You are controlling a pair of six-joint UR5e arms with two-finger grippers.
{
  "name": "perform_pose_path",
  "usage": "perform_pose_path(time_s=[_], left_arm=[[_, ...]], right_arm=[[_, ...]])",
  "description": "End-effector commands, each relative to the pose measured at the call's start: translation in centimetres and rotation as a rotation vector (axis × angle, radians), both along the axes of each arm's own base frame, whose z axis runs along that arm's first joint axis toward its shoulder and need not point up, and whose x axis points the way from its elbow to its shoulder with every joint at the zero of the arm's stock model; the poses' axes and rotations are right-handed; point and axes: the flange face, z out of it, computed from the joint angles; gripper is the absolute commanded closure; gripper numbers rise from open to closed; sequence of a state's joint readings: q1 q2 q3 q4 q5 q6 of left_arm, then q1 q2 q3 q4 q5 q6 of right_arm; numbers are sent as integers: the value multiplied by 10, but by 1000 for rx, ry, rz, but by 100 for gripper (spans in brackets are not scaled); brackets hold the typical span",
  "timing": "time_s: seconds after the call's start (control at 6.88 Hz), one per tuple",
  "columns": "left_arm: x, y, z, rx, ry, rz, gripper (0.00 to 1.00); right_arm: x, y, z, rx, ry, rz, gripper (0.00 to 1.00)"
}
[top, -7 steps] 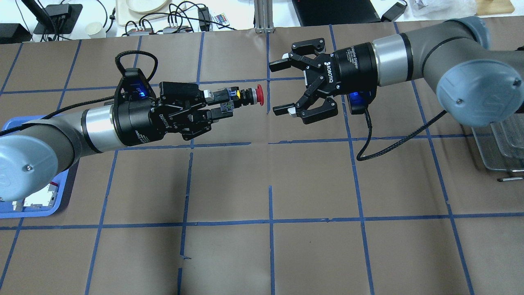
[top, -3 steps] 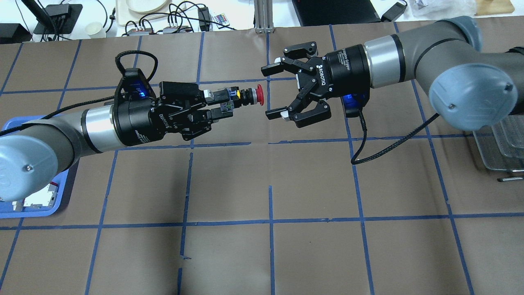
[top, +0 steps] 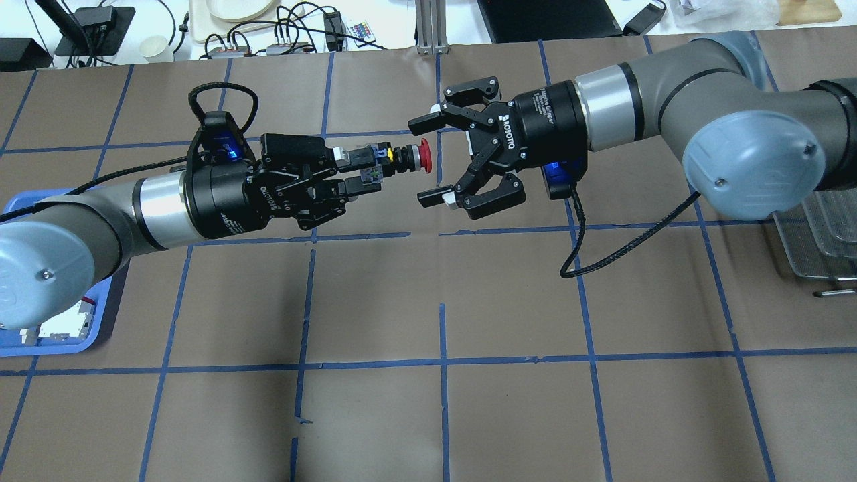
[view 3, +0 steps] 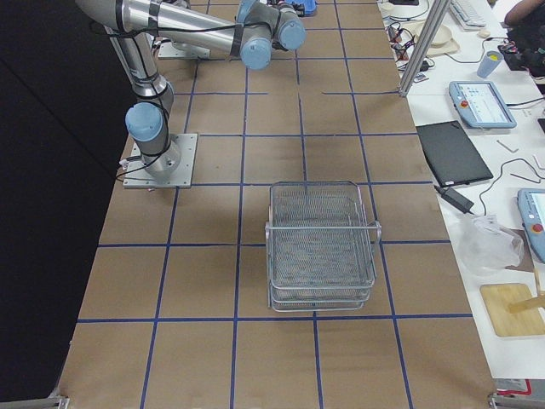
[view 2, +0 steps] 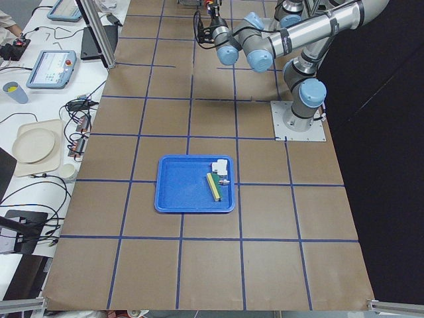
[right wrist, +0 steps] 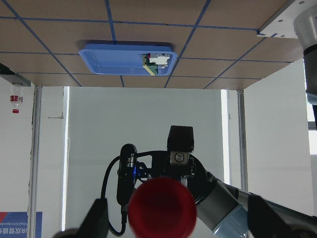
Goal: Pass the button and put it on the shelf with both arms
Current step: 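Move the open right gripper onto the red button cap held by the left gripper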
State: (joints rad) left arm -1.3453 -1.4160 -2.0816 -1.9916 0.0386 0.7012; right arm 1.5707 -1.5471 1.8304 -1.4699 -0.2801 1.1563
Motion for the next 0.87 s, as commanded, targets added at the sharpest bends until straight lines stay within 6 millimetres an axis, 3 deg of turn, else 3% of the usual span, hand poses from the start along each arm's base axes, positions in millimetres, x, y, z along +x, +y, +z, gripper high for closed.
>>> perform_pose_path(time_s=[0.0,0.15,0.29,0.44,0.58,0.73], left_arm=[[0,0,1,-1,1,1,95],[0,0,1,-1,1,1,95],[0,0,0,1,1,1,95],[0,0,1,0,0,0,95],[0,0,0,1,1,1,95],[0,0,0,0,-1,-1,95]], right_arm=[[1,1,0,0,8,5,3],[0,2,0,0,9,5,12],[0,2,1,-3,9,6,32],[1,1,0,-2,6,4,64],[1,1,1,-6,4,5,85],[1,0,1,-6,0,3,92]])
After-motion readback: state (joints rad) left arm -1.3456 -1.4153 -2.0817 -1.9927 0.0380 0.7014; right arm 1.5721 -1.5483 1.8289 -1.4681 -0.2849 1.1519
